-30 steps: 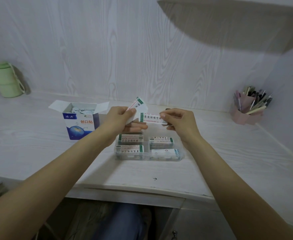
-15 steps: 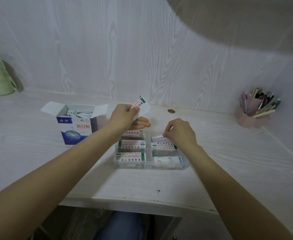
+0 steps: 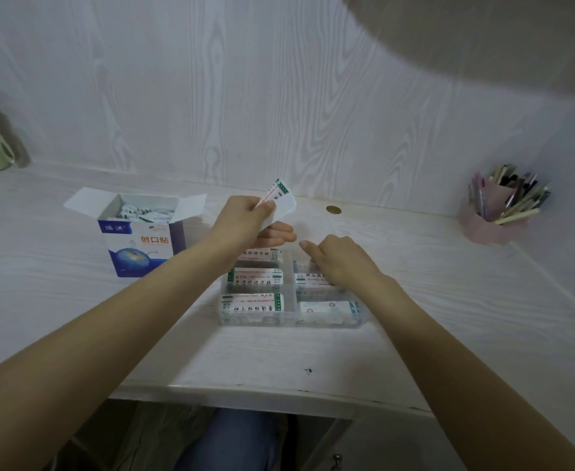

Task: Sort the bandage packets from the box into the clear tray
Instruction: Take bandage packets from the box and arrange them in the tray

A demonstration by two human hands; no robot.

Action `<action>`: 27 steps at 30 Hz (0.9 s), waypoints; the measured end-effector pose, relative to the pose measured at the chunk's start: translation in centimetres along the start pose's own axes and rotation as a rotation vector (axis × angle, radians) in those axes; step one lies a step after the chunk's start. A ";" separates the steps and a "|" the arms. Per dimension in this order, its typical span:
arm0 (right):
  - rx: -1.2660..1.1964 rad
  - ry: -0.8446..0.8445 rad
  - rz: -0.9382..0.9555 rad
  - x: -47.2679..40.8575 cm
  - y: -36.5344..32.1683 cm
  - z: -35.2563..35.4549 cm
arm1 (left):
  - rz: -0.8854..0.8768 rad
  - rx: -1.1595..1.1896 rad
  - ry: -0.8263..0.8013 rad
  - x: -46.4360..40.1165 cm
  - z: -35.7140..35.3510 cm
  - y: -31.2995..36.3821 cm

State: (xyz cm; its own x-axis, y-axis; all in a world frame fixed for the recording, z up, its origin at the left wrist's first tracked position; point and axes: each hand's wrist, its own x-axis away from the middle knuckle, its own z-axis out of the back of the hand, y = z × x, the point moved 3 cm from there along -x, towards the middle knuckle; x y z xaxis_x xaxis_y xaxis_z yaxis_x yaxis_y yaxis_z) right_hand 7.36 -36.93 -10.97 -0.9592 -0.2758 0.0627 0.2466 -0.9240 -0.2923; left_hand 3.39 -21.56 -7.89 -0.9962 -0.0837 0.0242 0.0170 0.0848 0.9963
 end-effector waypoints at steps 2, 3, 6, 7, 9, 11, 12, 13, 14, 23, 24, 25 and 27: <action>-0.069 -0.043 0.024 0.1 -0.1 0.1 | -0.002 0.002 -0.006 0.1 0.0 0.0; -0.103 -0.063 0.032 0.1 -0.1 0.1 | -0.003 0.005 -0.007 0.1 0.0 0.1; -0.134 -0.058 0.036 0.4 0.0 0.2 | -0.006 0.008 -0.009 0.4 0.1 0.1; -0.126 -0.045 0.040 0.5 0.0 0.2 | -0.005 0.006 -0.010 0.4 0.0 0.1; -0.108 -0.030 0.053 0.6 0.1 0.2 | -0.005 0.000 -0.014 0.5 0.0 0.1; -0.112 -0.028 0.061 0.4 0.1 0.1 | -0.006 -0.009 -0.018 0.5 0.0 0.1; -0.125 -0.024 0.063 0.4 0.2 0.1 | -0.006 -0.016 -0.020 0.5 0.0 0.1; -0.142 -0.024 0.065 0.3 0.2 0.2 | -0.008 -0.023 -0.023 0.5 -0.1 0.1; -0.162 -0.026 0.068 0.3 0.2 0.2 | -0.010 -0.033 -0.030 0.5 -0.1 0.1; -1.043 0.136 0.093 0.8 0.7 2.3 | 0.026 -0.060 -0.145 0.7 -0.6 -0.6; -1.109 0.135 0.096 0.8 0.6 2.4 | 0.029 -0.059 -0.170 0.8 -0.9 -0.6; -1.160 0.140 0.087 0.8 0.6 2.4 | 0.033 -0.051 -0.183 0.9 -1.0 -0.6; -1.243 0.169 0.038 0.8 0.8 2.4 | 0.041 -0.014 -0.168 0.7 -1.0 -0.6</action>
State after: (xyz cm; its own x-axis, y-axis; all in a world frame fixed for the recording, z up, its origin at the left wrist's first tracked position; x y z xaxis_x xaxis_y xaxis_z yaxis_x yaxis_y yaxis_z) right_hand 7.17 -38.56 -8.87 -0.9827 -0.1747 -0.0615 0.0653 -0.0163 -0.9977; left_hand 2.74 -22.69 -8.37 -0.9949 0.0869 0.0515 0.0577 0.0709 0.9958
